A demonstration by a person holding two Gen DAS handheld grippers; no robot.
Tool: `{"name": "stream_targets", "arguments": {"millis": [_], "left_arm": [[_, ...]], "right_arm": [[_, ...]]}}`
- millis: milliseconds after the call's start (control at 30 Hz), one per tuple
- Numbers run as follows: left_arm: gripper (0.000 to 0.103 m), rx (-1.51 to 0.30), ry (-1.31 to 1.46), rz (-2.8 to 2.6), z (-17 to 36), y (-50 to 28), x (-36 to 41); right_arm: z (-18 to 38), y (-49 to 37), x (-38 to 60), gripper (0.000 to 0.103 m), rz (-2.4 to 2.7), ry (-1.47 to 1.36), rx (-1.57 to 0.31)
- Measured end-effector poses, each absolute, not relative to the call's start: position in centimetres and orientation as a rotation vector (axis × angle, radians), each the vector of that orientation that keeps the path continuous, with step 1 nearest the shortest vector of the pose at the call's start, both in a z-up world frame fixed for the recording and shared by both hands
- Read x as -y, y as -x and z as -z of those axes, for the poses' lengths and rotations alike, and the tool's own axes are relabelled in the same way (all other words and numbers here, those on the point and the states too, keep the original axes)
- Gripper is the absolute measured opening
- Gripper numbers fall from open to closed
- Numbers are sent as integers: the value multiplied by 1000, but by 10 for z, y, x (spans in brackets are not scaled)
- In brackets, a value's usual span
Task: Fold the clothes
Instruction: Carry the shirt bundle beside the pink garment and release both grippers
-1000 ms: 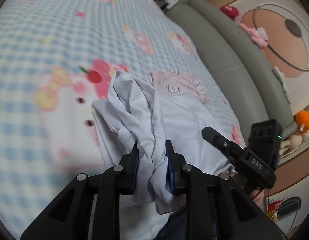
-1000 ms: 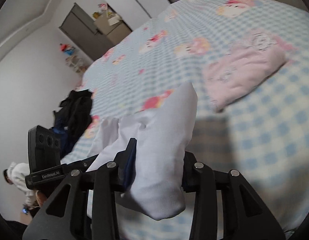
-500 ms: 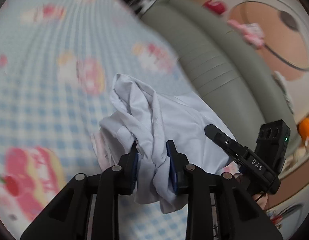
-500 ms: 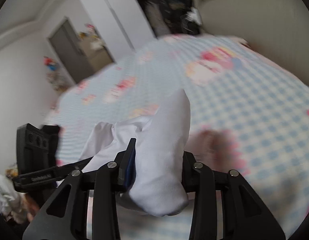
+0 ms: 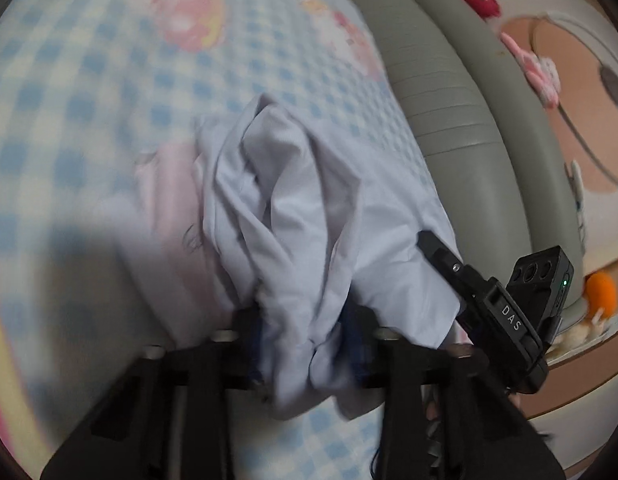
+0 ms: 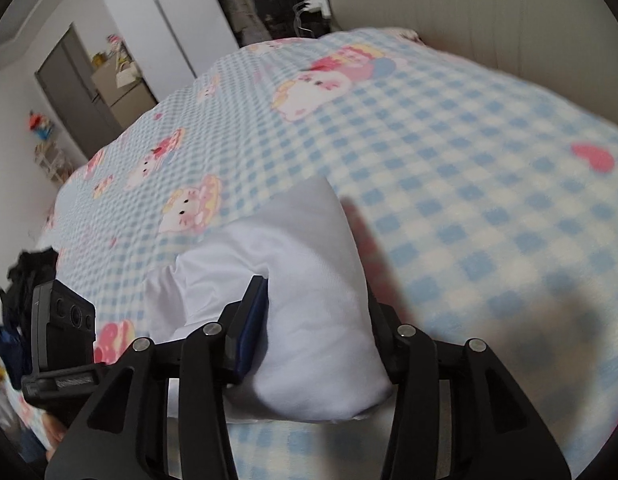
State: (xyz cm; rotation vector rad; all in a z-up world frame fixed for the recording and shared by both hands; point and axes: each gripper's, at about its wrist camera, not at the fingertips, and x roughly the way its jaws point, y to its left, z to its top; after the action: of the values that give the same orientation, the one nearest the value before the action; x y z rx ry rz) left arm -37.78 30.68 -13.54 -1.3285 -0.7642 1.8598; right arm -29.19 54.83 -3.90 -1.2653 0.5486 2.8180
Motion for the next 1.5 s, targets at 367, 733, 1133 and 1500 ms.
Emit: {"name": "stream_targets", "arguments": {"millis": [367,733,1133,1500], "left_arm": [[37,613,1339,-2142,96,371,-267],[42,412,1201,-2067,98,361,-329],[40,437,1211,-2063,73,356,-325],[64,279,1057,-2462,-43,330,-193]], "right_arm": [[45,284,-559,67,-2807,1204,-528],[4,281,-504,34,-2941,1120,-239],[14,271,-514,34,-2881,1152,-315],[-65,260,-432,94,-2908,1082,-288]]}}
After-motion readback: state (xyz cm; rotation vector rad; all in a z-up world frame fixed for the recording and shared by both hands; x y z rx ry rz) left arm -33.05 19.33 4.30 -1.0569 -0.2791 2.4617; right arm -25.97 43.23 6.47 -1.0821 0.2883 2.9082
